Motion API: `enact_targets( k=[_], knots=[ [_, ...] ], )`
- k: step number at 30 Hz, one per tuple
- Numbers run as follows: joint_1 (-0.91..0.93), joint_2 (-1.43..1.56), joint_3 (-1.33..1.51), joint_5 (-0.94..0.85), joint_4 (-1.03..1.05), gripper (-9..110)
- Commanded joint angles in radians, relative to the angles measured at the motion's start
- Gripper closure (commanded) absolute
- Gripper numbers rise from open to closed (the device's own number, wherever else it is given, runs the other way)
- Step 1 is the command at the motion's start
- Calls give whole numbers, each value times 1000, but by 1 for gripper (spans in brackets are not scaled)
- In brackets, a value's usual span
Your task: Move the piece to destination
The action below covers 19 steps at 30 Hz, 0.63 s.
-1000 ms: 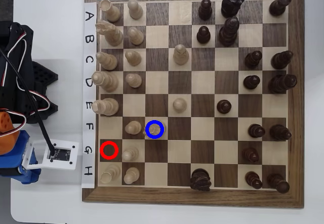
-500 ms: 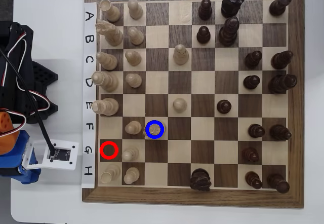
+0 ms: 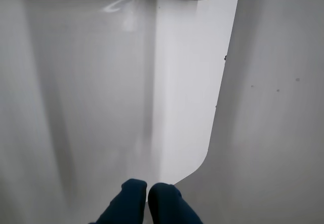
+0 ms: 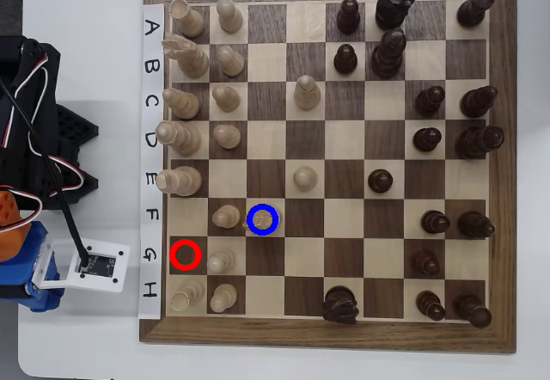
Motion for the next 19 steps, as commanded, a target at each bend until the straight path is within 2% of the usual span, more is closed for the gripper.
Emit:
enact_targets(
  k=[1, 19],
  knots=[
    [26, 58, -9, 34, -8, 101],
    [-20, 58, -8, 0, -12, 101]
  ],
)
